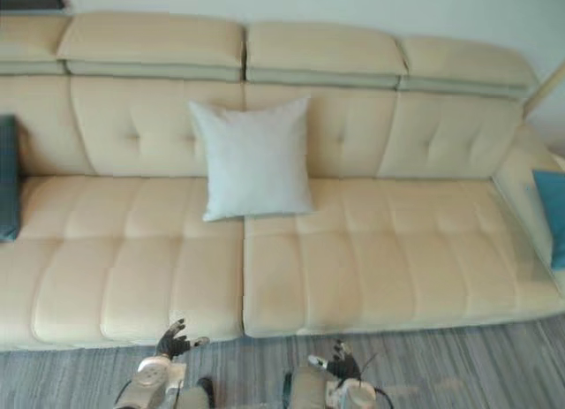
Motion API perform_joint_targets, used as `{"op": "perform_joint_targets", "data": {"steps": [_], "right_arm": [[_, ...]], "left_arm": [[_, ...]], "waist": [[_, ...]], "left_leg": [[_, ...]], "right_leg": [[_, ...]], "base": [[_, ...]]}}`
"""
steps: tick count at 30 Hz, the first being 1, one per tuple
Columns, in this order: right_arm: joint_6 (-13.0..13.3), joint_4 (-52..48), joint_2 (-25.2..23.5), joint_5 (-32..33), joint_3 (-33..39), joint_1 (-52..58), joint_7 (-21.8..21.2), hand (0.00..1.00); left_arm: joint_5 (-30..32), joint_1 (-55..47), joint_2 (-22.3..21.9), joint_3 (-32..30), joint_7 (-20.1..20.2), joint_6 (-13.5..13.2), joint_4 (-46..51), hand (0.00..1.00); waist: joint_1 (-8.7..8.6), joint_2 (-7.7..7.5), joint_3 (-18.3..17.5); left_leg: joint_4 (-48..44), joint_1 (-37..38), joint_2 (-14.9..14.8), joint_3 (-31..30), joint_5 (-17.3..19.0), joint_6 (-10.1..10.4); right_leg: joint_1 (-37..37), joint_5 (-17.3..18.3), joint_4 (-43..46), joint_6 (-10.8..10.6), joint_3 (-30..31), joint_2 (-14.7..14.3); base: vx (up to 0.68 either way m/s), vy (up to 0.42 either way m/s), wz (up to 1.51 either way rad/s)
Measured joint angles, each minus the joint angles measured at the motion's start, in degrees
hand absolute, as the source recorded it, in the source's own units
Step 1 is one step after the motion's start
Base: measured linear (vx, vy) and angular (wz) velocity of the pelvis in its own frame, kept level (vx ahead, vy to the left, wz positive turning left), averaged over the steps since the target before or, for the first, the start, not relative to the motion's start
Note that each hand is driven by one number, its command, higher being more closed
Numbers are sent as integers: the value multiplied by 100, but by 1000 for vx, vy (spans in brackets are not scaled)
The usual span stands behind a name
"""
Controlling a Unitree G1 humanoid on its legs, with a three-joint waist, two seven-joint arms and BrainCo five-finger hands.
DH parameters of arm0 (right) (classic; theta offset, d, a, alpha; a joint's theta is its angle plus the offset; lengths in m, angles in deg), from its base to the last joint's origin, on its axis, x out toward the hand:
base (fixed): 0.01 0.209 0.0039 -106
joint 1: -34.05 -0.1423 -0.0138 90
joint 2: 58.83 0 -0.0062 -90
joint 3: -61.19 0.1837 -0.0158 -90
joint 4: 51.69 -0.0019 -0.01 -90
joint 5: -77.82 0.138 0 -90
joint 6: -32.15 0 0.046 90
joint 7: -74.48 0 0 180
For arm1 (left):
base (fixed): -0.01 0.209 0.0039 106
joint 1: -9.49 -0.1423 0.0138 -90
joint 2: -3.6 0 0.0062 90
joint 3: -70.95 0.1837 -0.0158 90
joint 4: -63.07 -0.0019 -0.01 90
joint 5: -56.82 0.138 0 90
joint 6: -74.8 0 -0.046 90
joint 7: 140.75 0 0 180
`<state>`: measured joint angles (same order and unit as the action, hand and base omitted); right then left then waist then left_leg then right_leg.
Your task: Pick up cushions and gather them together orderly.
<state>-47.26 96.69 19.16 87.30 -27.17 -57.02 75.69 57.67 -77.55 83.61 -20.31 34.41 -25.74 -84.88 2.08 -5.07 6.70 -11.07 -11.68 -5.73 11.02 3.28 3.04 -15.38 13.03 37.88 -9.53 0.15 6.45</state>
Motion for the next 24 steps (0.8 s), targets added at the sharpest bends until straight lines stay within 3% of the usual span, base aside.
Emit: {"op": "perform_joint_targets", "data": {"steps": [1, 2, 3, 5, 6, 7, 8, 9, 10, 11, 13, 15, 16, 19, 24], "right_arm": [[1, -37, -87, -29, 4, -64, 4, 0], [0, -59, -116, -41, 2, -108, 6, 0], [30, -145, -129, -44, -26, -324, 14, 0], [48, -130, -105, -37, -4, -358, 77, 0], [47, -120, -98, -37, -2, -348, 93, 0], [41, -110, -61, -39, 2, -280, 132, 0], [39, -102, -57, -38, 10, -250, 139, 0], [37, -93, -51, -36, 37, -174, 147, 0], [32, -36, -45, -35, 61, -147, 151, 0], [14, 104, 4, -35, 146, -112, 155, 0], [-56, 177, 66, -34, 269, 62, 147, 0], [-83, 179, 98, -35, 270, 176, 136, 0], [-92, 188, 101, -32, 276, 179, 141, 0], [-98, 237, 45, 13, 319, 362, 90, 0], [-99, 334, 32, 30, 354, 426, 50, 0]], "left_arm": [[-40, 112, -24, 16, -33, 7, 10, 0], [-60, 123, -22, 44, -32, 8, 11, 0], [-100, 131, -52, 148, -28, 16, 1, 0], [-101, 122, -139, 352, -13, 21, 4, 0], [-101, 126, -158, 366, -9, 20, 5, 0], [-103, 93, -225, 445, -7, 18, 9, 0], [-103, 85, -227, 464, 1, 15, 12, 0], [-102, 71, -229, 470, 6, 13, 12, 0], [-101, 79, -244, 494, 9, 16, 6, 0], [-100, 34, -244, 513, 14, 31, -3, 0], [-99, 12, -231, 566, 12, 29, -5, 0], [-102, -126, -238, 568, 17, 25, -5, 0], [-101, -127, -226, 566, 20, 25, -7, 0], [-102, -287, -216, 574, 17, 26, -78, 0], [-95, -341, -158, 698, 25, 26, -191, 0]], "waist": [[72, -155, 77], [134, -181, 92], [154, 8, 229], [99, 193, 389], [90, 215, 408], [68, 261, 432], [66, 245, 423], [44, 194, 393], [-52, 202, 379], [-82, 183, 379], [-115, 201, 365], [-115, 337, 296], [-114, 327, 298], [-161, 396, 97], [-183, 399, -105]], "left_leg": [[-215, -161, 21, 88, -9, -22], [-321, -260, -11, 125, 3, -7], [-639, -462, -253, 170, 18, 21], [-816, -422, -473, 68, 26, 149], [-841, -420, -498, 47, 20, 166], [-660, -401, -553, -74, -213, 289], [-489, -359, -528, -81, -348, 306], [-176, -313, -451, -93, -538, 351], [-215, -434, -436, -210, -543, 315], [-661, -502, -360, -252, -313, 196], [-1600, -472, -265, -261, 458, 109], [-1489, -179, -211, -378, 1132, 149], [-1522, -183, -158, -371, 1154, 180], [-1456, 1, 78, -53, 1372, 19], [-1094, 108, 268, 262, 1387, -9]], "right_leg": [[577, 197, -546, 80, 25, 55], [698, 283, -851, 117, 27, 28], [947, 263, -1463, 281, -65, -212], [1254, 223, -1796, 355, -186, -381], [1297, 221, -1828, 363, -212, -398], [1335, 183, -1938, 541, -361, -483], [1308, 178, -1977, 586, -410, -457], [1229, 151, -2069, 788, -488, -408], [1031, 112, -2050, 880, -555, -368], [895, 94, -2006, 935, -534, -292], [796, 12, -1994, 869, -426, -174], [628, 42, -1883, 743, -166, -220], [608, 34, -1857, 692, -89, -204], [715, -275, -2229, 411, 457, -110], [738, -775, -2915, 297, 889, -17]], "base": [[-260, -67, -30], [-202, -173, -36], [-250, -135, -35], [-260, -119, -14], [-306, -137, 6], [-259, -104, 8], [-321, -122, 13], [-307, -67, 19], [-360, -10, 15], [-390, 65, 9], [-211, 169, -19], [-98, 177, -48], [-75, 218, -63], [-13, 242, -54], [75, 151, -43]]}}
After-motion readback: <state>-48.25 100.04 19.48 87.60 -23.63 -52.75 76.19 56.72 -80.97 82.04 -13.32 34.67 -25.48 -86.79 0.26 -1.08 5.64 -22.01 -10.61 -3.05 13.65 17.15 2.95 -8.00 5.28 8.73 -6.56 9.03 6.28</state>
